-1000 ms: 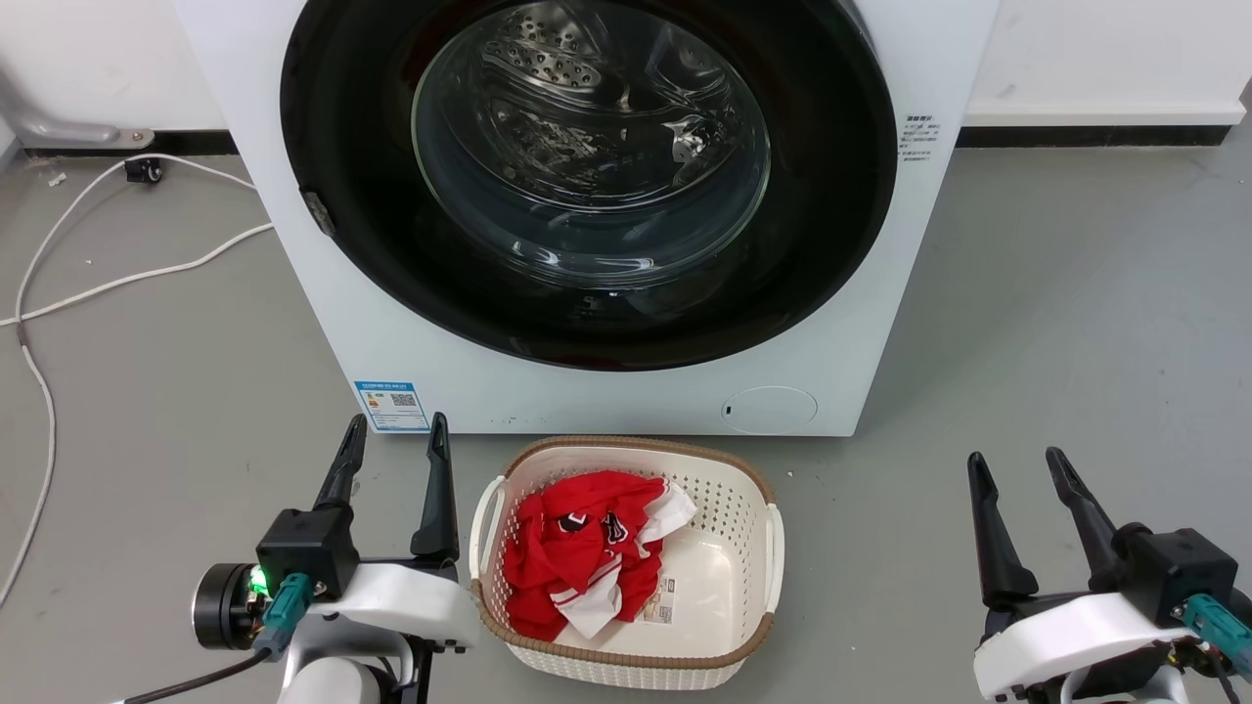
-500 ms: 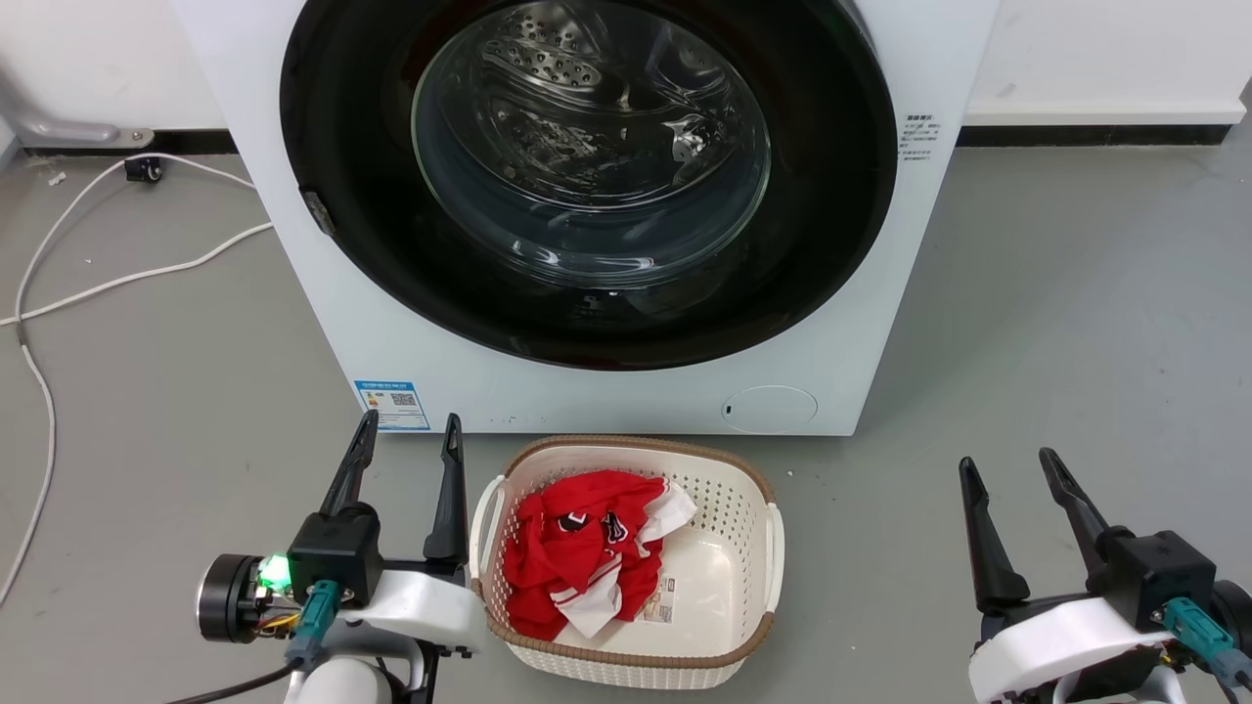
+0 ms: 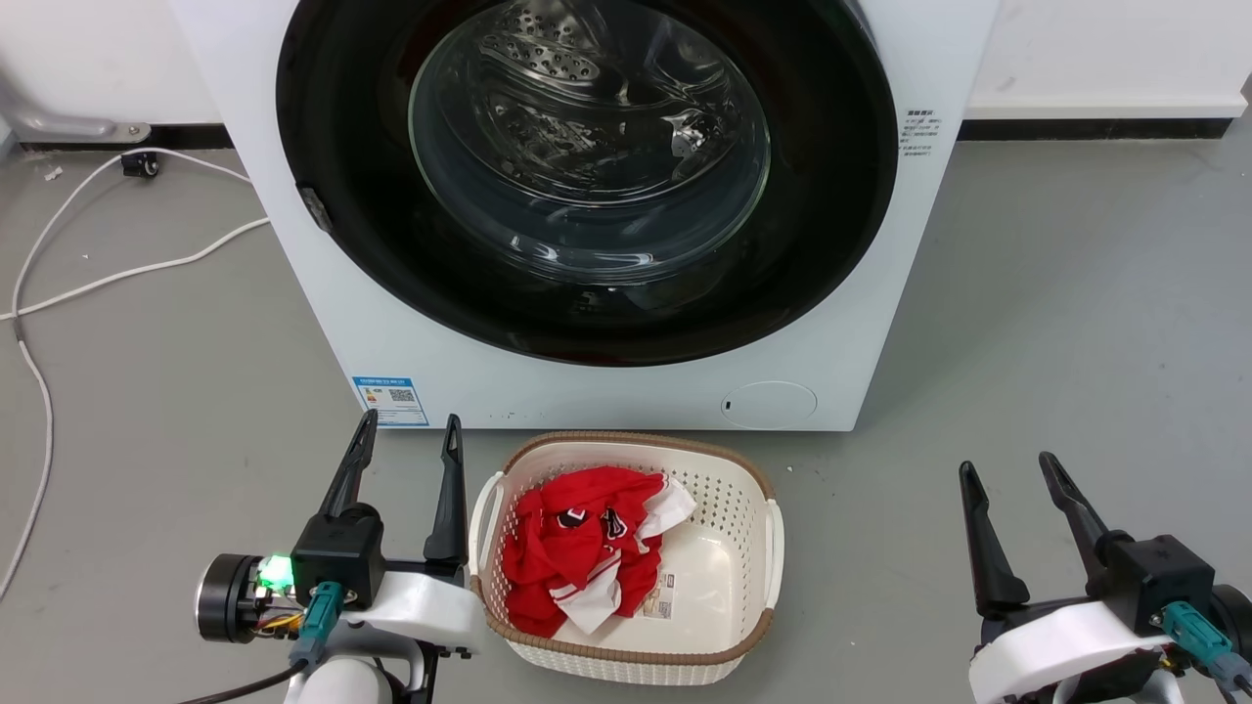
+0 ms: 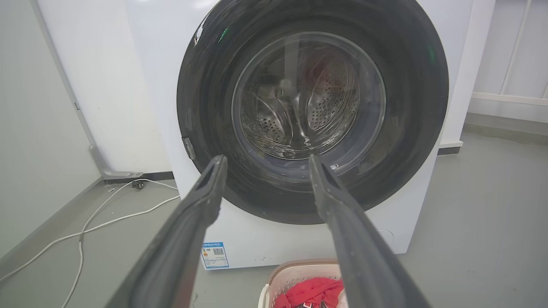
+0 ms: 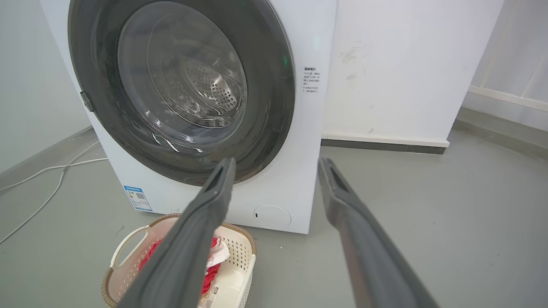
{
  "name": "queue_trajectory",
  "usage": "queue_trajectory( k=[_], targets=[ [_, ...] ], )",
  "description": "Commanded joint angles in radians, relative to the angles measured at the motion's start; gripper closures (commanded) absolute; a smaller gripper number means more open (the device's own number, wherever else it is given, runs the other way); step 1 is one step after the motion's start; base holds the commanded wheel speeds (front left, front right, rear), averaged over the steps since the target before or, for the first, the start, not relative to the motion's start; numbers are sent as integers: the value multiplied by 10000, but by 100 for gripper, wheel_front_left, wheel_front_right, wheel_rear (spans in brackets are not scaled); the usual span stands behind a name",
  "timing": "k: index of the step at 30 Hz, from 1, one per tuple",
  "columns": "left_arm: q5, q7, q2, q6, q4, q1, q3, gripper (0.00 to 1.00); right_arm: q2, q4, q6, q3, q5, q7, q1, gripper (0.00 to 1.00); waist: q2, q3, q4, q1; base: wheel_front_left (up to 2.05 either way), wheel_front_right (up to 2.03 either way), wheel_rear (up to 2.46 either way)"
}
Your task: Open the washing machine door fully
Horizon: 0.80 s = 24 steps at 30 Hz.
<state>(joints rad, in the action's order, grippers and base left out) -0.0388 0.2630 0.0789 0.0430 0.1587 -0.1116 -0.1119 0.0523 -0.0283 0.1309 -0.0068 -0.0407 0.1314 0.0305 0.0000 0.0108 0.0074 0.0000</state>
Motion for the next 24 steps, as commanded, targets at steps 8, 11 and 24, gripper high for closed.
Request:
queue_trajectory(
  k=[8, 11, 24],
  targets=[
    [-66, 26, -47, -55, -20, -57, 64, 0, -38, -65, -3, -50, -276, 72, 18, 100, 0, 80, 2, 0, 0, 0, 0],
    [-91, 26, -60, -69, 22, -67, 77, 0, -38, -102, -5, -55, -422, 80, 14, 100, 0, 74, 8, 0, 0, 0, 0],
    [-80, 26, -92, -45, -32, -88, 138, 0, -36, -298, -3, 228, -6880, 566, -444, 100, 0, 149, -2, 0, 0, 0, 0]
  ],
)
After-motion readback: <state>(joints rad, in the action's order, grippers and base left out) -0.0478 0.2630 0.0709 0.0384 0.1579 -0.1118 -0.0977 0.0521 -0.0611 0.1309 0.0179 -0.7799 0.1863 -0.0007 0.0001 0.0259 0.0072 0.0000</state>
